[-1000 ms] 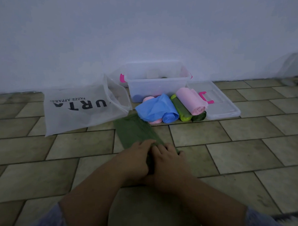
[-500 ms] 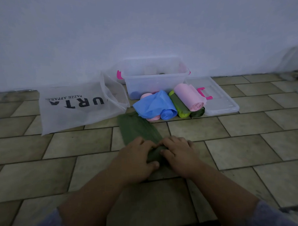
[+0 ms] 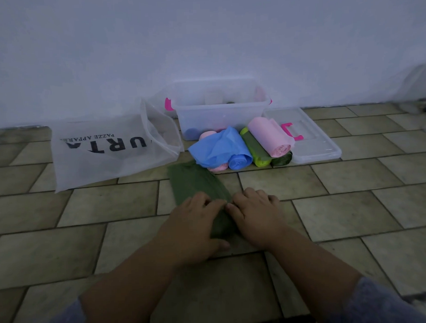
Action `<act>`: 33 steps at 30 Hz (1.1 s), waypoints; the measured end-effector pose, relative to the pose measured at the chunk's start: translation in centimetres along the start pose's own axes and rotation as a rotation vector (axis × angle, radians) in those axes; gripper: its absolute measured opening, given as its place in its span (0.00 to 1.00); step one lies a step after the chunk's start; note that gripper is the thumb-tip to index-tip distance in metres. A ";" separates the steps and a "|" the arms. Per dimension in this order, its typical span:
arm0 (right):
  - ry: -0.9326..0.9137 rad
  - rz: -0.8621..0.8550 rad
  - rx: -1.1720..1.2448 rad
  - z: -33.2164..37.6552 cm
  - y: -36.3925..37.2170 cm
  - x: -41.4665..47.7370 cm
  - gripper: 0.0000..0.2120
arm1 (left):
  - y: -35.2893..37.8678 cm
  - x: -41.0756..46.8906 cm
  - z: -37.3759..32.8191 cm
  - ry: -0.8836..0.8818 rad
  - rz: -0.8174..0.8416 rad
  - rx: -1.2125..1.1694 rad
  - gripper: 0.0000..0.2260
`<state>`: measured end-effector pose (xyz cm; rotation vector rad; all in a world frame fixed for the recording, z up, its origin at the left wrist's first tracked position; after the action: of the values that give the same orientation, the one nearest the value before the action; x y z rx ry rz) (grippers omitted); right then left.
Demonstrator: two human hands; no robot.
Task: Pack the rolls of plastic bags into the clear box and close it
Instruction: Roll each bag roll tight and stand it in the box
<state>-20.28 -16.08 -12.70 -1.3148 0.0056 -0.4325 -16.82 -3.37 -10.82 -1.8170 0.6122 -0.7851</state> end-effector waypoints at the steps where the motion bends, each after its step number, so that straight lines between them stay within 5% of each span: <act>1: -0.002 0.006 -0.003 0.0 0.1 0.2 0.26 | 0.0 -0.2 -0.2 0.012 -0.031 -0.019 0.31; 8: 0.002 -0.010 0.229 -0.2 -0.2 0.0 0.22 | 0.4 0.3 2.3 -0.268 0.079 -0.198 0.13; 14: -0.012 0.019 0.169 0.1 0.2 0.2 0.18 | 0.0 0.5 1.9 -0.064 0.025 0.043 0.28; 18: -0.011 0.012 0.169 0.4 0.1 0.7 0.23 | -0.2 0.4 2.1 -0.146 -0.023 -0.091 0.21; 22: 0.013 -0.006 0.266 0.5 0.0 0.6 0.21 | 0.2 0.5 3.8 -0.330 0.113 -0.201 0.12; 28: 0.037 0.023 0.114 0.2 0.5 1.2 0.22 | -0.7 0.7 2.9 -0.128 -0.015 -0.005 0.26; 33: -0.022 -0.008 0.250 1.0 -0.1 0.9 0.23 | -0.9 1.2 4.9 -0.291 -0.069 -0.109 0.10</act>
<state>-19.20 -15.47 -12.14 -1.0736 -0.0701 -0.4122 -12.30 -0.93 -11.02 -2.0145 0.4108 -0.5264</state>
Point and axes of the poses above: each hand's wrist, its own x-axis towards the middle knuckle, its own y-axis out of the palm, z = x × y, the point moved 8 cm from there along x, towards the middle knuckle, and after that the axes turned 14 degrees about -z, right-handed, at the moved point
